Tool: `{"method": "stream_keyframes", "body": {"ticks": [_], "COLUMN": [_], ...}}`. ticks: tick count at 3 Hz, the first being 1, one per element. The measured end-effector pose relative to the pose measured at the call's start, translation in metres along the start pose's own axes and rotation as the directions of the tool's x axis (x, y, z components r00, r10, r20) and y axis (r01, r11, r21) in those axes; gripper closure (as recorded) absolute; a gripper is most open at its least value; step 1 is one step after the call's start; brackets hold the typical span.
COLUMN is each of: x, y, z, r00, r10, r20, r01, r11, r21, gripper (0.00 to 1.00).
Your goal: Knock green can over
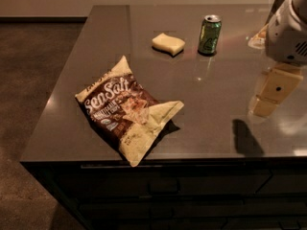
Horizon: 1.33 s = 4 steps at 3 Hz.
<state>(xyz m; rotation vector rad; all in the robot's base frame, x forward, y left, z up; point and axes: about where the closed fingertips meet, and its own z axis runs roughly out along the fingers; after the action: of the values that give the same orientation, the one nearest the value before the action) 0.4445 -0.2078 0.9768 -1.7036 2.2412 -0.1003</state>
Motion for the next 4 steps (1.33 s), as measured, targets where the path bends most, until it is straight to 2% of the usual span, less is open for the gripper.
{"method": "stream_keyframes", "body": {"ticks": [1, 2, 3, 4], "x": [-0.023, -0.041, -0.048, -0.049], "y": [-0.028, -0.075, -0.128, -0.182], "z": [0.018, 0.037, 0.054, 0.064], "r00": [0.997, 0.983, 0.949, 0.886], "r10": [0.067, 0.154, 0.248, 0.343], "r20": [0.036, 0.100, 0.197, 0.313], "r01": [-0.068, -0.161, -0.272, -0.398], "r11": [0.9973, 0.9844, 0.9568, 0.9075], "r21": [0.028, 0.071, 0.104, 0.133], "gripper": [0.00, 0.00, 0.00, 0.00]}}
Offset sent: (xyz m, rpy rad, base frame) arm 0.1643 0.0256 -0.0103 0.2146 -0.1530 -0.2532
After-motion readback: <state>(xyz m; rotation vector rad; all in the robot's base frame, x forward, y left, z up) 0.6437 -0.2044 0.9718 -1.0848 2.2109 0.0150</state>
